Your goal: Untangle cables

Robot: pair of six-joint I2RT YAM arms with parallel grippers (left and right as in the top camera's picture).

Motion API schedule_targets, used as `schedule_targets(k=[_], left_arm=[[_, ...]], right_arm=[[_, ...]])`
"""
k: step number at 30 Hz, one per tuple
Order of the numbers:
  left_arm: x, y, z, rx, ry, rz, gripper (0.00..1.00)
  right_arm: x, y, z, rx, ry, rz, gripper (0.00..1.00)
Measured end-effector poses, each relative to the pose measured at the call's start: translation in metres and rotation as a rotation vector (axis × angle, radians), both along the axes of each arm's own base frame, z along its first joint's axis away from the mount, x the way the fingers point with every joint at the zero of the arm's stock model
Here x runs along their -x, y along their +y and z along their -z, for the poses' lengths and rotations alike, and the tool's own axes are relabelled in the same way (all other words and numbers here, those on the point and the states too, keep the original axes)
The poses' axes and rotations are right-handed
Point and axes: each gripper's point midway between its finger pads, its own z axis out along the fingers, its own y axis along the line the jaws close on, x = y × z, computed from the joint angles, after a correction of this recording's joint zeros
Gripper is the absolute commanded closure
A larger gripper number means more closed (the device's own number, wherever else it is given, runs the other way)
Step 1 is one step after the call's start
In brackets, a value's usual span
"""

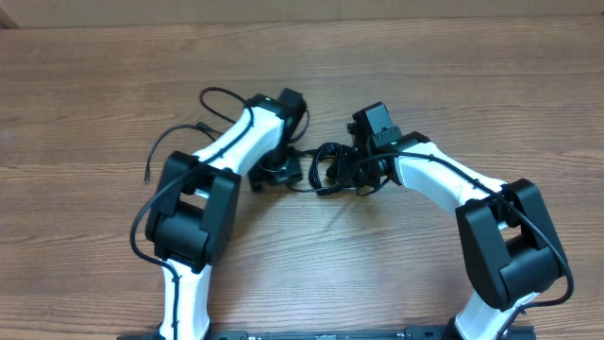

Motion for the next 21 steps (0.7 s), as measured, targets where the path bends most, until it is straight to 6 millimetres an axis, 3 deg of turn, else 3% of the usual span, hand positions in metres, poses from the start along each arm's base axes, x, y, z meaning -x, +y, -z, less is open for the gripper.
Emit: schedule_targets(k=[8,12,15,17,19,21], left_arm=[[-0.018,0.088,-0.005,-0.172,-0.015,-0.108,0.36],[-0.022,0.121,-0.006,-0.193,-0.011,-0.192,0.34],[-0.022,0.134,-0.006,-0.188,-0.005,-0.238,0.29],[-0.022,0.139,-0.006,-0.178,-0.002,-0.256,0.37],[-0.023,0.139,-0.005,-0.173,-0.002,-0.253,0.37],[-0.022,0.139,-0.006,-0.173,-0.001,-0.24,0.31]], right_arm=[[0.001,0.001,0.0,0.001,0.0,-0.003,0.96],[0.001,0.001,0.0,0.001,0.0,-0.003,0.96],[0.001,0.001,0.0,0.0,-0.001,-0.003,0.96],[0.001,0.001,0.0,0.001,0.0,-0.003,0.96],[0.001,0.001,0.0,0.0,-0.001,-0.003,0.96],[0.001,0.001,0.0,0.0,0.0,-0.003,0.96]])
